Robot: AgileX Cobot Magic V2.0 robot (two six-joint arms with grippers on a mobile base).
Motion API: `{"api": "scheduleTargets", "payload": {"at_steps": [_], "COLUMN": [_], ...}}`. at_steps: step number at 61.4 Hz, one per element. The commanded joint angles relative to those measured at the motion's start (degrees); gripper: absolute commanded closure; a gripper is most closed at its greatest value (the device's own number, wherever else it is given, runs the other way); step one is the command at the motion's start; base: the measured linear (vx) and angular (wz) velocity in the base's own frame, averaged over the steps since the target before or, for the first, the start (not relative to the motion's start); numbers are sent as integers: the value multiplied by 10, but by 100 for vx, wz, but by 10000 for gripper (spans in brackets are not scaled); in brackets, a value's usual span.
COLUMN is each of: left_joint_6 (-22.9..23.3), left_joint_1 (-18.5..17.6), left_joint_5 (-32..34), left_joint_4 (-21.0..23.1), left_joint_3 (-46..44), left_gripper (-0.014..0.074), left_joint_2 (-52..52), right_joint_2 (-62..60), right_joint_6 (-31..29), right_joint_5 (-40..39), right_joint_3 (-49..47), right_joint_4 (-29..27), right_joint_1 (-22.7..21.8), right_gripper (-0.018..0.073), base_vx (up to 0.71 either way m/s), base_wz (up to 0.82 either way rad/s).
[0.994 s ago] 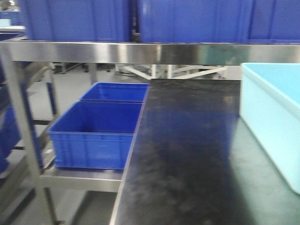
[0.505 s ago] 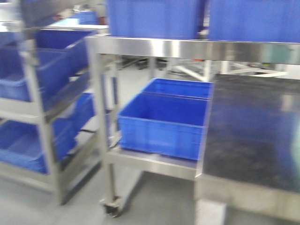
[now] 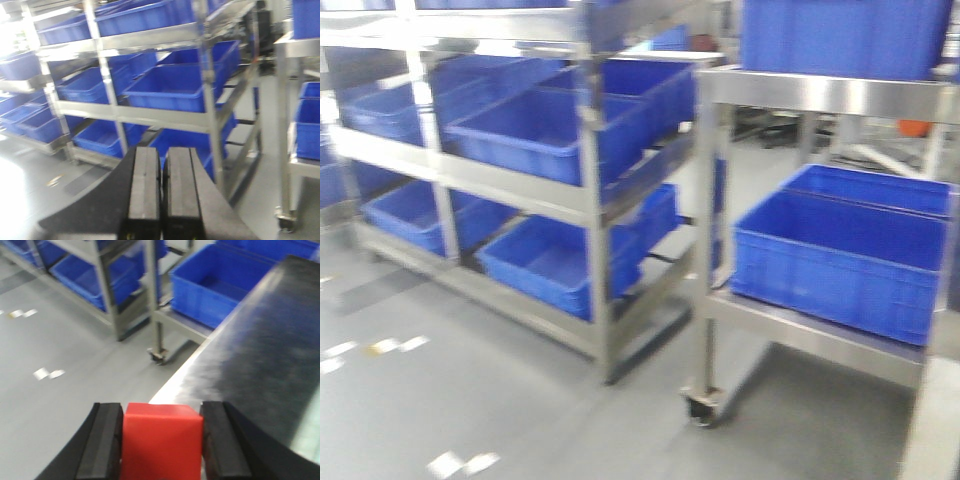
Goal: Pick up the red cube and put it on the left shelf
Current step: 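Drive the base away from the table to the shelf rack, holding the cube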
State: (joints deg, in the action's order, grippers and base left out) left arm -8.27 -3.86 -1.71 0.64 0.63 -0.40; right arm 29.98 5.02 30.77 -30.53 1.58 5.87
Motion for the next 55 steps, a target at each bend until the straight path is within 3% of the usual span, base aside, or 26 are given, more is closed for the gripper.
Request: {"api": "scheduleTargets", "payload": {"at_steps": [1,55], "left_joint_6": [0,0], "left_joint_1": [0,0], "left_joint_5": [52,52], "left_joint_4": [3,3], "left_joint_3": [13,13], "left_gripper": [491,491], "left_joint_2": [5,5], "right_joint_2": [2,2], "right_joint_6": [-1,-1], "right_joint_5": [-44,-44], "right_joint_3": [-16,-16], "right_joint_4": [1,1], "right_joint_1": [1,1], "right_gripper": [506,506], "base_vx": [-23,-21], "base_wz": [59,60]}}
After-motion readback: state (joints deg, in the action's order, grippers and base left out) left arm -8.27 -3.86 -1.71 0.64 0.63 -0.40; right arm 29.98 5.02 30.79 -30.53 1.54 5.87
